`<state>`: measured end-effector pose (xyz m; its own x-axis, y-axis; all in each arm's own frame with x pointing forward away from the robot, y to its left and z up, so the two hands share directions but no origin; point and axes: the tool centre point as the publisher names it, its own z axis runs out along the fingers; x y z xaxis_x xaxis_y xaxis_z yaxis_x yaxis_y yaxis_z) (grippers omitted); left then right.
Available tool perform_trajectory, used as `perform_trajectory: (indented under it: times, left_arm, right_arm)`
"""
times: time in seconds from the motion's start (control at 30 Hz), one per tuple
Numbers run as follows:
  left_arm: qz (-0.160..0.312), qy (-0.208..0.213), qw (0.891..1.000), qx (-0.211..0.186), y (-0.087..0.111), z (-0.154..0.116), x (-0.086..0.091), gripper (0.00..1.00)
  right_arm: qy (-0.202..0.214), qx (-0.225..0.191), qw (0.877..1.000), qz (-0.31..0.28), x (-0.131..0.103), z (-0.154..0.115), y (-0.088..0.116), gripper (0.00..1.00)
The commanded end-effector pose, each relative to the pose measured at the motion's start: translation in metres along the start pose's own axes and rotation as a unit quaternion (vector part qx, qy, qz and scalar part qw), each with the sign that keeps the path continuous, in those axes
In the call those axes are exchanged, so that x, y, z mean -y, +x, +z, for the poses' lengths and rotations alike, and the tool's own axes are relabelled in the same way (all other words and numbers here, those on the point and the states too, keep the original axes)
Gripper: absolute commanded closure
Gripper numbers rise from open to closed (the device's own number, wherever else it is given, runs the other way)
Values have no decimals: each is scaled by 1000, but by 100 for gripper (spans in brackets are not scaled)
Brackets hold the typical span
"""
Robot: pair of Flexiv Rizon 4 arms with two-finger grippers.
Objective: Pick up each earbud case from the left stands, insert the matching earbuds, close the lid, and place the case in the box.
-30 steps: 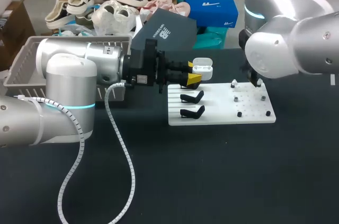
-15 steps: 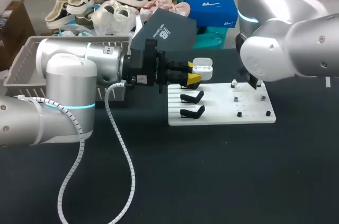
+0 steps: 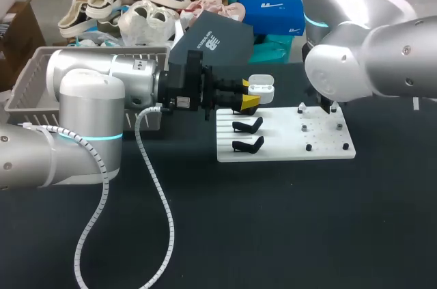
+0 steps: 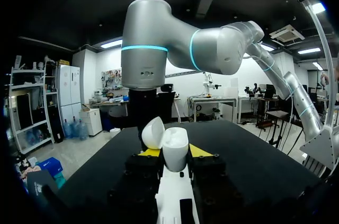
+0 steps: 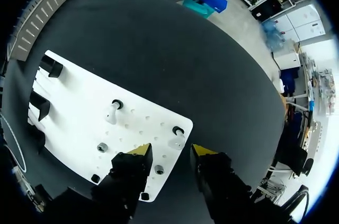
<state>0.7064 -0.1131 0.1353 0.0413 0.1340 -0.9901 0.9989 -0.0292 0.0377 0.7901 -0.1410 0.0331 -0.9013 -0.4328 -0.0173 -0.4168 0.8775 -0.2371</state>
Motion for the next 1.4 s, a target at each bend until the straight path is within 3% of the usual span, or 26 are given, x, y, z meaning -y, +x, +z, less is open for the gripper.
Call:
perform_trajectory:
  times: [0.03, 1.0, 1.2, 1.4]
  left_arm:
    - [1, -2, 1000, 1, 0, 0, 1, 100]
    - [1, -2, 1000, 1, 0, 0, 1, 100]
    - [1, -2, 1000, 1, 0, 0, 1, 100]
    - [1, -2, 1000, 1, 0, 0, 1, 100]
  right_arm:
    - [2, -4, 1000, 1, 0, 1, -3, 56]
    - [2, -8, 1000, 5, 4, 9, -5, 62]
    - [2, -9, 1000, 3, 4, 10, -6, 69]
    - [2, -11, 1000, 3, 5, 10, -6, 86]
